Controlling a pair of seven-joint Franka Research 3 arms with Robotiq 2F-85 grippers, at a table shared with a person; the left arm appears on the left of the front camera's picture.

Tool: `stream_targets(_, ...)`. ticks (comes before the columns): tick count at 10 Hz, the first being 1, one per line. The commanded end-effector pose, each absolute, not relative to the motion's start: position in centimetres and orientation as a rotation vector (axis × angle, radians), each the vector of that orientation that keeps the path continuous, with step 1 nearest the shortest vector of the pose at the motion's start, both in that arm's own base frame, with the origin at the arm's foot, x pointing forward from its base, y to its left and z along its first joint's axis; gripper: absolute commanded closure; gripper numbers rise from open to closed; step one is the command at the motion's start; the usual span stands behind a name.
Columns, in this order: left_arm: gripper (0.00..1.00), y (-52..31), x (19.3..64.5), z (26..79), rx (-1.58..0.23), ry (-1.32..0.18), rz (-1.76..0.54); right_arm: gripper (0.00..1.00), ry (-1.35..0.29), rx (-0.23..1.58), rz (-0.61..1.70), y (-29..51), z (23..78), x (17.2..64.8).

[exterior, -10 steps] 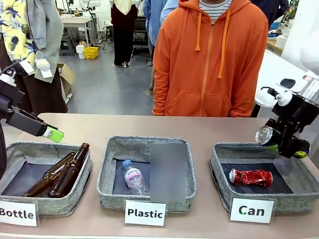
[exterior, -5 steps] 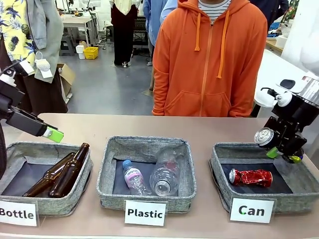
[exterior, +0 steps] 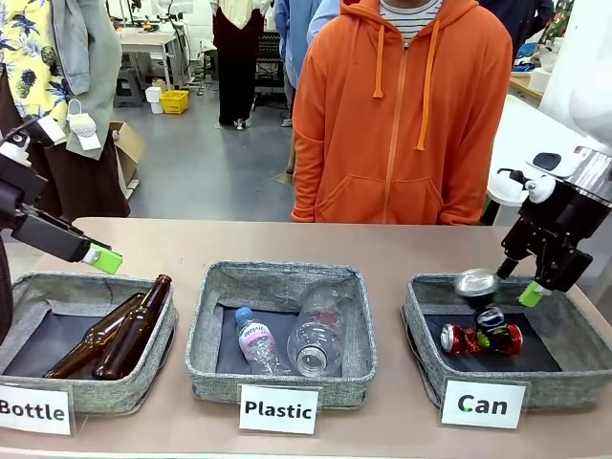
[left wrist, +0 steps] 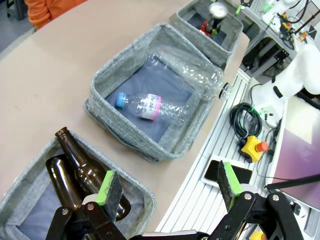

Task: Sort the can waste into the basket.
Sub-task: Pick up the can waste from the table and place it in the right Fabric basket.

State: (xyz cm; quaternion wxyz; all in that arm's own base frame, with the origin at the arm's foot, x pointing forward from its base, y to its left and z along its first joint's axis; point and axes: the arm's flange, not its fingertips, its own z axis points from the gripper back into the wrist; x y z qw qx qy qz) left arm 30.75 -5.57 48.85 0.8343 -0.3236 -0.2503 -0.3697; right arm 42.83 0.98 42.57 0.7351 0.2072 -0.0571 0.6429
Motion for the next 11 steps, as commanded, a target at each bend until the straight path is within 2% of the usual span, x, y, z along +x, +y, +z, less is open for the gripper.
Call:
stream_targets(1, 0.00, -5.5, 30.7, 48.4, -0.696, -0.551, -0.794, 0.00, -0.116, 0.496, 1.397, 1.0, 43.1, 43.8)
stream_targets(4, 0.00, -5.5, 30.7, 48.4, -0.696, -0.551, -0.794, 0.00, -0.157, 0.636, 1.342, 1.2, 43.3, 44.8)
stream_targets(5, 0.00, -5.5, 30.7, 48.4, -0.696, -0.551, -0.794, 0.00, -0.253, 0.722, 1.242, 1.7, 43.4, 45.3)
stream_targets(6, 0.00, -5.5, 30.7, 48.4, -0.696, -0.551, -0.794, 0.00, -0.443, 0.852, 1.123, 2.8, 43.4, 46.0)
stream_targets(7, 0.00, -5.5, 30.7, 48.4, -0.696, -0.551, -0.794, 0.00, -0.503, 1.007, 0.939, 3.6, 43.5, 46.3)
stream_targets(8, 0.00, -5.5, 30.7, 48.4, -0.696, -0.551, -0.794, 0.00, -0.399, 1.179, 0.799, 3.8, 43.6, 46.3)
stream_targets(10, 0.00, -5.5, 30.7, 48.4, -0.696, -0.551, -0.794, 0.00, -0.444, 1.169, 0.562, 3.7, 43.0, 47.6)
stream_targets(11, 0.00, -5.5, 30.7, 48.4, -0.696, -0.551, -0.794, 0.00, -0.431, 1.173, 0.565, 3.8, 42.7, 47.6)
